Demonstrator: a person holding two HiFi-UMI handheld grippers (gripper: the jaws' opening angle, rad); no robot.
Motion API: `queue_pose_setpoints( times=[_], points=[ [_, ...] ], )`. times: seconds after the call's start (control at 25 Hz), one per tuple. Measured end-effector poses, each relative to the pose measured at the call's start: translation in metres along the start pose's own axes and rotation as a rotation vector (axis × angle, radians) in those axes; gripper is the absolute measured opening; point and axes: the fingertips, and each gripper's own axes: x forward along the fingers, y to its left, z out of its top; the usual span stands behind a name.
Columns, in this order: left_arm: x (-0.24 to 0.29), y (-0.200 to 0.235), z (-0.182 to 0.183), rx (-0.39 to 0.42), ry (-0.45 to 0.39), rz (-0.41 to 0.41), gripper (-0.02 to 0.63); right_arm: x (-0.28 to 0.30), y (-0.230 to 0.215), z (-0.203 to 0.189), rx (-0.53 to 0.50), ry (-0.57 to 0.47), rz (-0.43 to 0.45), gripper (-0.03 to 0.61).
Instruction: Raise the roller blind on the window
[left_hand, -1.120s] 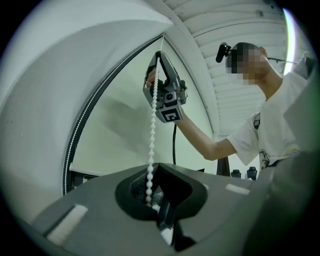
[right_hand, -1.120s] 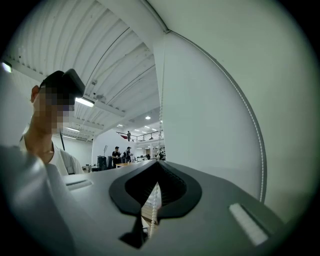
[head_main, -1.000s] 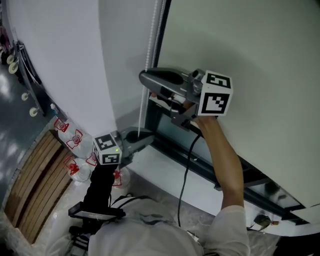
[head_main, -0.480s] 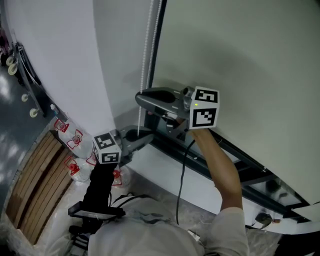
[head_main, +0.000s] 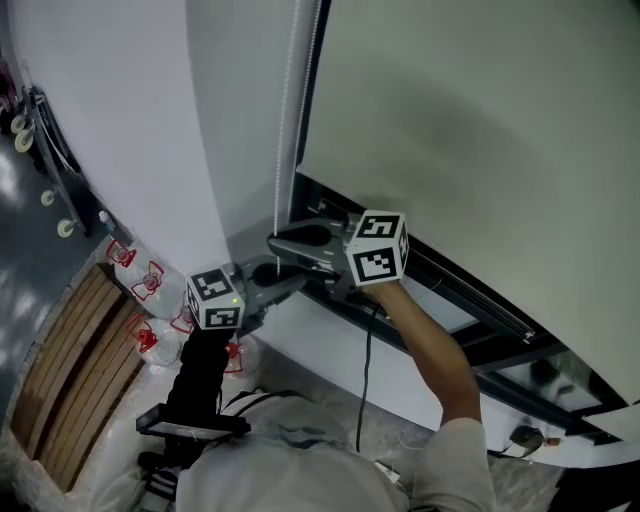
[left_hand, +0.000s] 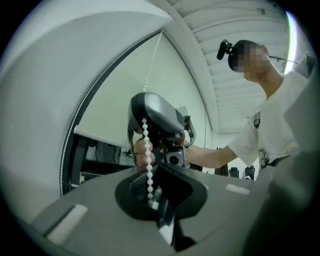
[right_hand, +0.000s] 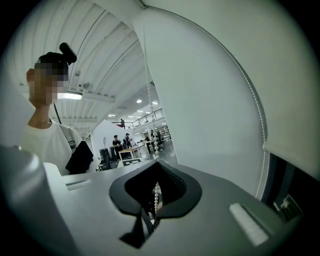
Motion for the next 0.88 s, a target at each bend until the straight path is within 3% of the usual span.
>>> queue_pose_setpoints(
  times=[0.12, 0.32, 0.52, 0.88],
  points=[
    [-0.002, -0.001, 0.001, -0.003, -0.018, -0.003, -0.002, -0.001, 0.002, 0.004, 0.002, -0.019, 0.014, 0.006],
    [-0.004, -0.002, 0.003, 0.008, -0.023, -0.007, -0.002, -0.008, 0.003, 0.018, -0.081, -0.112, 0.022, 0.029],
    [-0.002, -0.002, 0.003, 0.006, -0.022, -0.005, -0.002, -0.025, 0.008, 0.088, -0.135, -0.243, 0.034, 0.106],
    [-0.002, -0.002, 0.004, 0.008, -0.022, -0.005, -0.002, -0.042, 0.034, 0.216, -0.3, -0.362, 0.046, 0.098]
  ],
)
